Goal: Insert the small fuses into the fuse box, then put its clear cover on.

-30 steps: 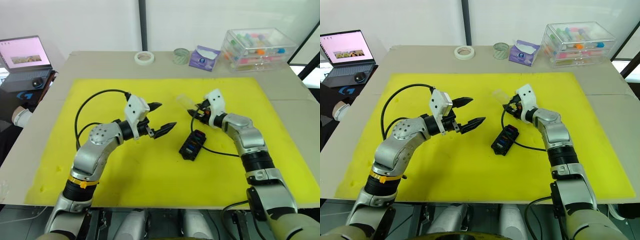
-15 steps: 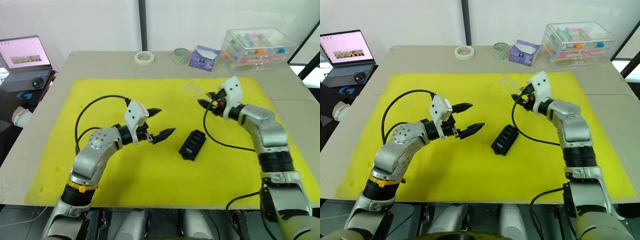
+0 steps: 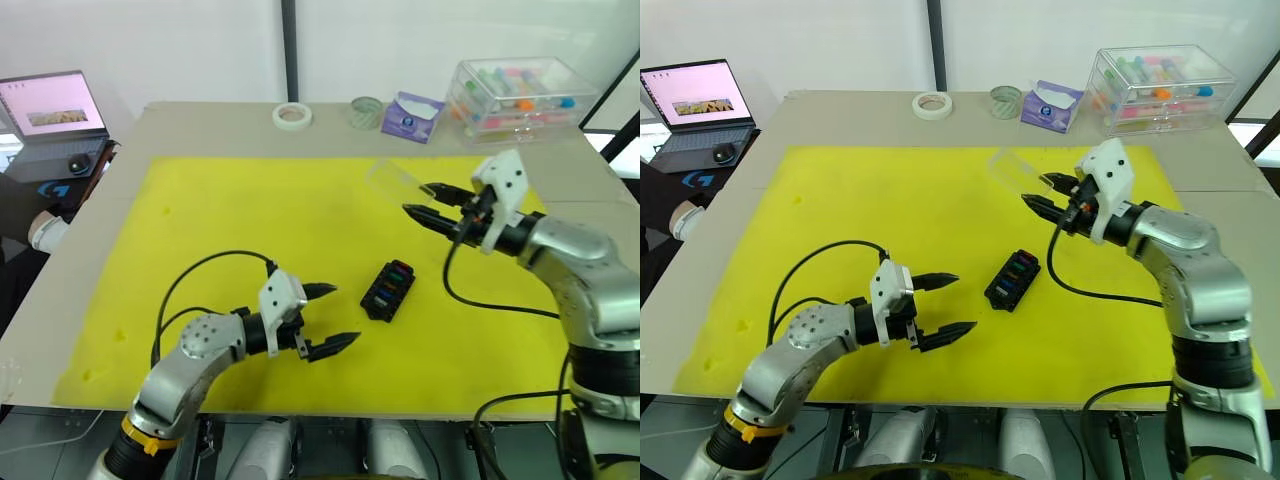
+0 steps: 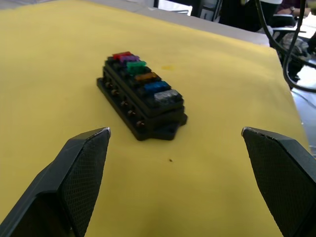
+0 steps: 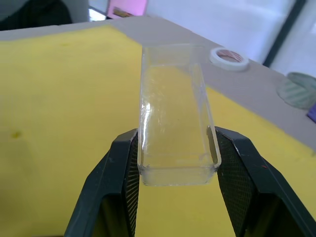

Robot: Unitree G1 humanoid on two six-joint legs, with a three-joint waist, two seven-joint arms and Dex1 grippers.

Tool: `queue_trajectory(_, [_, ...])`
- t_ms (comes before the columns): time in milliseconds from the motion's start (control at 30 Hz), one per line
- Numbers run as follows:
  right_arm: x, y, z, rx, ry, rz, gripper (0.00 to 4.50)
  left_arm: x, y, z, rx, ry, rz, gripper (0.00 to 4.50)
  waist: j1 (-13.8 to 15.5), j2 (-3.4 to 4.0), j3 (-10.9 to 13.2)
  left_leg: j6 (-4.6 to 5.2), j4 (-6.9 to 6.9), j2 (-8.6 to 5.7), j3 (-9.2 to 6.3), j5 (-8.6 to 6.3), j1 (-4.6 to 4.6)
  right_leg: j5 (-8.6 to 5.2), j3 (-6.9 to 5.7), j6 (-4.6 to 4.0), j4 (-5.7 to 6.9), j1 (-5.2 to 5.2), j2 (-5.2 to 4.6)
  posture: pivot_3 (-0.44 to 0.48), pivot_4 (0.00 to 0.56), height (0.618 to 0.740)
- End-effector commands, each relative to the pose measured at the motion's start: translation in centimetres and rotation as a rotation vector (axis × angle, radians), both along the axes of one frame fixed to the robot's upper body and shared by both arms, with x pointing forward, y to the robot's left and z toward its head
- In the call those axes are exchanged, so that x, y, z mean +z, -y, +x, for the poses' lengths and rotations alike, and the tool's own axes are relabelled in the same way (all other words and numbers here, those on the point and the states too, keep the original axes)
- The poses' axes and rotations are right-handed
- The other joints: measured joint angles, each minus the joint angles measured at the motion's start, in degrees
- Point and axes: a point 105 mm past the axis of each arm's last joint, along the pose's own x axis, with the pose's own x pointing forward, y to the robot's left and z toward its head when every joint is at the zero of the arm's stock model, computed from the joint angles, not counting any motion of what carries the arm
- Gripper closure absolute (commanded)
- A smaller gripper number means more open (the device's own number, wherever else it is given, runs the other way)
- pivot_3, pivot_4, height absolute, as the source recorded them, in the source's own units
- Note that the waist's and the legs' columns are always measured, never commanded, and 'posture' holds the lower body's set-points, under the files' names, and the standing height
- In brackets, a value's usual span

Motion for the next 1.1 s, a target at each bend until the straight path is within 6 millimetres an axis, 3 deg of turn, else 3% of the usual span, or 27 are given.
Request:
queue_trajectory(33, [2.6,-0.1,-2.7,0.102,0.016,-0.002,2.65,-0.3,1.0,-0.8,-0.040,0.015,-0.018,0.00,0.3,0.03,0.0,0.00,0.01,0.00,0.01,0.00,0.00,0.00,0.00,0.00,0.00,0.01,-0.01,0.000,0.150,0.740])
queue_trajectory(300, [3.4,0.9,-5.0,0.061,-0.036,-0.053,2.65,-1.2,4.1,0.3,0.045,0.064,-0.050,0.00,0.5,0.05,0.0,0.06,0.04,0.00,0.05,-0.03,0.02,0.00,-0.02,0.00,-0.05,0.11,-0.05,0.000,0.150,0.740])
queue_trajectory(467, [4.6,1.4,-5.6,-0.015,0.000,-0.052,2.65,-1.5,6.2,-0.3,0.106,-0.008,-0.121,0.00,0.5,0.04,0.0,0.07,0.03,0.02,0.07,-0.04,0.03,0.00,-0.01,0.00,-0.05,0.11,-0.03,0.000,0.150,0.740])
queue_trajectory(700, [5.1,1.7,-6.5,-0.042,-0.012,-0.065,2.65,-2.2,7.5,-0.3,0.236,-0.017,-0.081,0.00,1.7,0.04,0.0,0.12,0.06,0.02,0.12,-0.07,0.08,0.00,0.00,0.01,-0.06,0.18,-0.04,0.000,0.150,0.740])
queue_trajectory(1100, [5.6,1.2,-6.2,-0.038,0.003,-0.049,2.65,-3.4,8.7,-0.2,0.282,0.027,0.009,0.00,2.2,0.03,0.0,0.14,0.09,0.02,0.15,-0.08,0.09,0.00,0.01,0.01,-0.08,0.22,-0.05,0.000,0.150,0.740])
